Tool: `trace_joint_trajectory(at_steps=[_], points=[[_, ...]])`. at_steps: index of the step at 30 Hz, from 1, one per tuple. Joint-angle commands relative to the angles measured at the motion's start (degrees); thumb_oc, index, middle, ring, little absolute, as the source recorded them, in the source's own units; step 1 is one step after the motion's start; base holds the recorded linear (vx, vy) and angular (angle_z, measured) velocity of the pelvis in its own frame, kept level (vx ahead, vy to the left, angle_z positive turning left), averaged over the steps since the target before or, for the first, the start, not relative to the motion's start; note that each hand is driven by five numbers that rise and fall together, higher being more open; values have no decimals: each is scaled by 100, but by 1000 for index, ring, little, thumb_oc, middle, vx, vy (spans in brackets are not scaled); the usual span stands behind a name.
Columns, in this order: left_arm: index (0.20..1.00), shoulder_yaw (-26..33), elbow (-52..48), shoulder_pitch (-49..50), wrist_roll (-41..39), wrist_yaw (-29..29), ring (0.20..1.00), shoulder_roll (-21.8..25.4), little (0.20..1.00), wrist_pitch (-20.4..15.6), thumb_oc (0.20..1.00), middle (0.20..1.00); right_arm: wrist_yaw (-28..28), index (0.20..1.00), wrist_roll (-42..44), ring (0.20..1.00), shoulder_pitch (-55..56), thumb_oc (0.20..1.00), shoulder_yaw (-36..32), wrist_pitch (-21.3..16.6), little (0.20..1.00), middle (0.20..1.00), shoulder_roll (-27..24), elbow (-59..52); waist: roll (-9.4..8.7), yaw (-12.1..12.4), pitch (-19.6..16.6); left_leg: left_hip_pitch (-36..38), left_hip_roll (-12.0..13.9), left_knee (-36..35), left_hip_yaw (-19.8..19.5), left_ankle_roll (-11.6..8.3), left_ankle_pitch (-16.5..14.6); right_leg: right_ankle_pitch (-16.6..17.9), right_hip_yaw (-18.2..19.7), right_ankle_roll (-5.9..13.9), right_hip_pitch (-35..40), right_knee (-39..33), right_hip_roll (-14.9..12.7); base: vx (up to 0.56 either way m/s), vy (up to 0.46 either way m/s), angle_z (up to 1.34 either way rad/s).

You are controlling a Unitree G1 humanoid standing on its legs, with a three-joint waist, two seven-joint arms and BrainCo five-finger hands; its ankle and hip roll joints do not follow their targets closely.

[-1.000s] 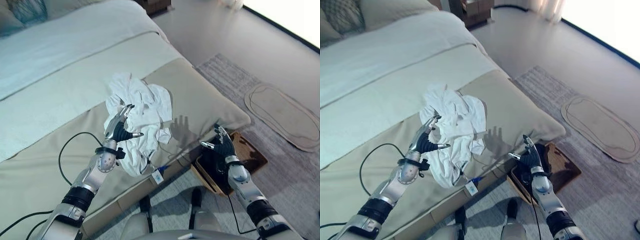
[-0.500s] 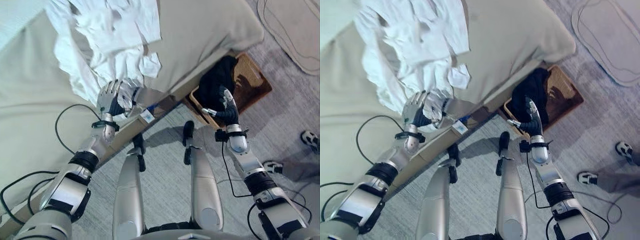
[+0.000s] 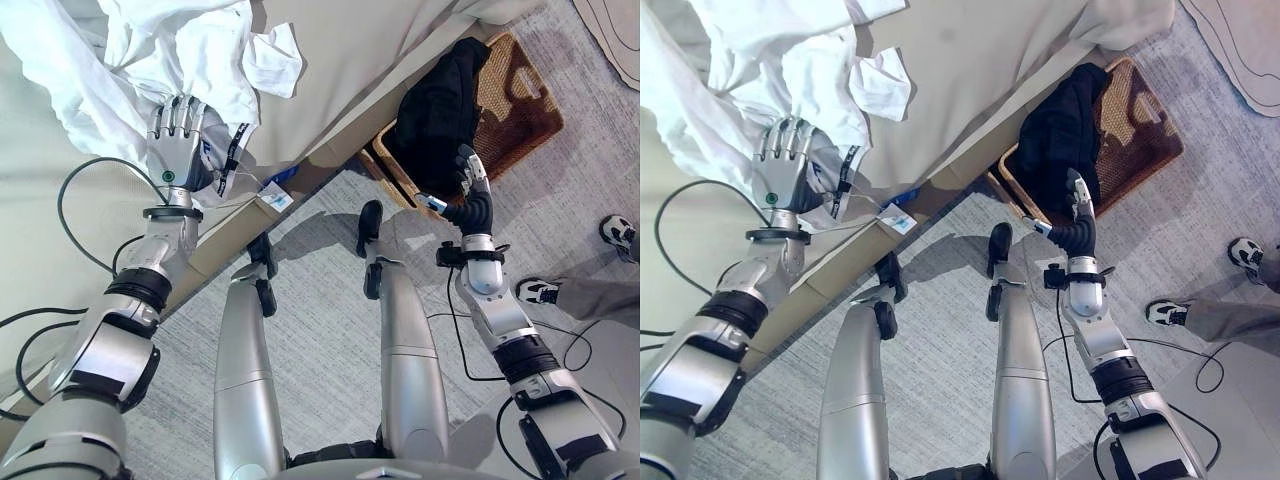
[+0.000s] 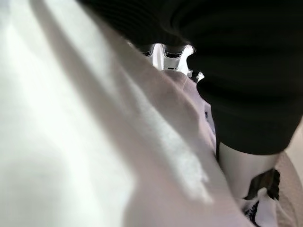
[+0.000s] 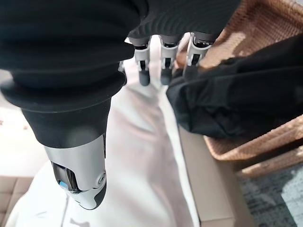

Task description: Pick up clothes into the bucket

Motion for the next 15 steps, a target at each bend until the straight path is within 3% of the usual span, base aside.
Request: trace_joint_trajectory(at_steps=[1,7,8,9,15], points=[[1000,71,865,83,160,-462,1000,184,1000,463,1000,1000,0,1000,172,1000,460,1000,-215,-405,1000,1000,-144,-455,69,-76,-692,-365,11,168,-233,-16,-59,157,189,415,-176,61,-102,0,0,0],[1000,19,1212,58,200,-956,1000,185,1000,497,1000,1000,145,1000,168,1000,468,1000,-244,-305,1000,1000,-150,-432,82,-90,-786,-381,3,124,-232,-4,-51,174,181,405,-186,20,-92,1,4,-1],[363,1,1323,58,162,-1093,363,162,363,456,363,363,185,1000,188,1000,444,1000,-232,-281,1000,1000,-128,-418,78,-85,-807,-363,4,116,-240,-1,-51,179,182,400,-170,4,-86,0,0,0],[200,-2,1326,54,160,-1093,200,162,200,454,200,200,186,1000,189,1000,443,1000,-232,-281,1000,1000,-128,-417,78,-84,-806,-362,4,115,-240,-1,-51,180,182,400,-169,2,-85,0,0,0],[200,-46,1576,61,-30,-1256,200,57,200,275,200,200,262,1000,239,1000,341,1000,-161,-280,1000,1000,-75,-302,71,-97,-873,-284,14,39,-228,-11,-25,190,178,391,-104,-65,-91,0,0,0]])
